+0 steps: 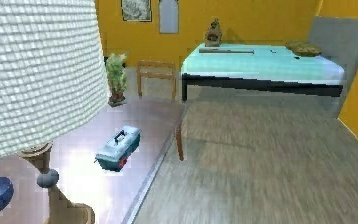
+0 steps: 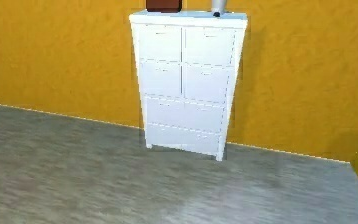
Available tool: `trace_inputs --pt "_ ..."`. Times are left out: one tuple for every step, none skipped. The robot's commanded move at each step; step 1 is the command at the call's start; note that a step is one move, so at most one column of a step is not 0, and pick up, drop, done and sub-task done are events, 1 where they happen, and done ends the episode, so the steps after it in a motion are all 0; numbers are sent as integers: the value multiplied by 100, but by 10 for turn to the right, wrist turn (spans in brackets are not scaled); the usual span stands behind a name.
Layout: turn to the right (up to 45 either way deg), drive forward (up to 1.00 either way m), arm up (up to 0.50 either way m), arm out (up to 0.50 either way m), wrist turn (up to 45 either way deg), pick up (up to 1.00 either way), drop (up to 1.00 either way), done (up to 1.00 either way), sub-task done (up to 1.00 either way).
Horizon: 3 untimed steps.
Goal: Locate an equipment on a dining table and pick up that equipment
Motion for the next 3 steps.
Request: trace_inputs --pt "0 50 0 0 0 0 0 0 0" --pt "-450 0 0 0 0 0 0 0 0" --pt "-450 0 0 0 0 0 0 0 0"
